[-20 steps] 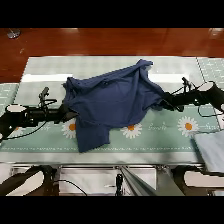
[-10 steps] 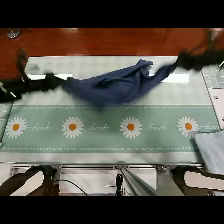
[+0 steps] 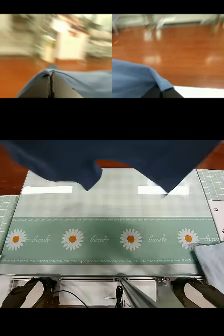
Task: Fold the shirts.
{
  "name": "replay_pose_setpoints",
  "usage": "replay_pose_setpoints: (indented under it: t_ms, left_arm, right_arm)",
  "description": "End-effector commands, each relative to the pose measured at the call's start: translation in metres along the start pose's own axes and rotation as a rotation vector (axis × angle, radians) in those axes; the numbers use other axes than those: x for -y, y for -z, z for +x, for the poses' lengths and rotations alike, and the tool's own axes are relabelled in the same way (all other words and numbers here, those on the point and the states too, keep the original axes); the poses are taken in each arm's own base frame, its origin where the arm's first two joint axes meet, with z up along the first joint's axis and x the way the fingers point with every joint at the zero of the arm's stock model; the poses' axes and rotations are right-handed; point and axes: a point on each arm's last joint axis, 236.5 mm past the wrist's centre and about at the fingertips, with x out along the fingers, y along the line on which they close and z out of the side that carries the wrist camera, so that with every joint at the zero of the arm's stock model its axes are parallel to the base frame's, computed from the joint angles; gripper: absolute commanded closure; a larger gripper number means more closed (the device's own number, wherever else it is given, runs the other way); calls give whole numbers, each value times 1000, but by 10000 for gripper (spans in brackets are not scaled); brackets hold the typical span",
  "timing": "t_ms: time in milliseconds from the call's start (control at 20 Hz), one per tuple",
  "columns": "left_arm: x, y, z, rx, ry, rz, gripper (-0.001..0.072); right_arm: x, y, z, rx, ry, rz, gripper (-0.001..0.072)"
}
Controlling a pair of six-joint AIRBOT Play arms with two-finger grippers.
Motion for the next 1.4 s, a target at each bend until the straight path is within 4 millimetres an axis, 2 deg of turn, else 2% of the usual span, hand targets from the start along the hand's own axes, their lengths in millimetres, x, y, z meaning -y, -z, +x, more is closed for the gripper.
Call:
replay_pose_setpoints:
  t_ms: [0, 150, 300, 400, 500, 550, 650, 750, 850, 1050, 1200, 1350]
  left_arm:
    - [-2, -46, -93, 77, -300, 226, 690]
    - [7, -25, -145, -27, -406, 299, 690]
    - [17, -22, -169, -9, -417, 307, 690]
    - [20, -10, -171, -31, -388, 293, 690]
    - [7, 17, -159, -104, -382, 258, 690]
    - [-3, 37, -148, -158, -376, 230, 690]
    - [-26, 86, -121, -274, -362, 161, 690]
    - [-52, 142, -93, -388, -346, 74, 690]
    - [-76, 200, -65, -492, -333, -23, 690]
    - [-117, 307, -9, -673, -314, -184, 690]
    - [-134, 366, 43, -723, -298, -219, 690]
    - [-149, 415, 93, -720, -328, -301, 690]
  right_arm:
    - [-5, 6, -97, 61, 122, -64, 688]
    - [-17, 23, -146, 53, 143, -82, 688]
    - [-24, 50, -169, -24, 144, -80, 688]
    - [-24, 72, -172, -107, 145, -66, 688]
    - [-24, 96, -164, -202, 128, -46, 688]
    - [-24, 108, -155, -247, 109, -32, 688]
    - [-25, 132, -128, -332, 58, 1, 688]
    - [-21, 156, -89, -380, 13, 41, 688]
    - [-11, 183, -43, -415, -18, 92, 688]
    - [18, 255, 57, -536, -54, 197, 688]
    - [52, 296, 134, -589, -24, 272, 688]
    - [75, 326, 209, -597, -26, 374, 688]
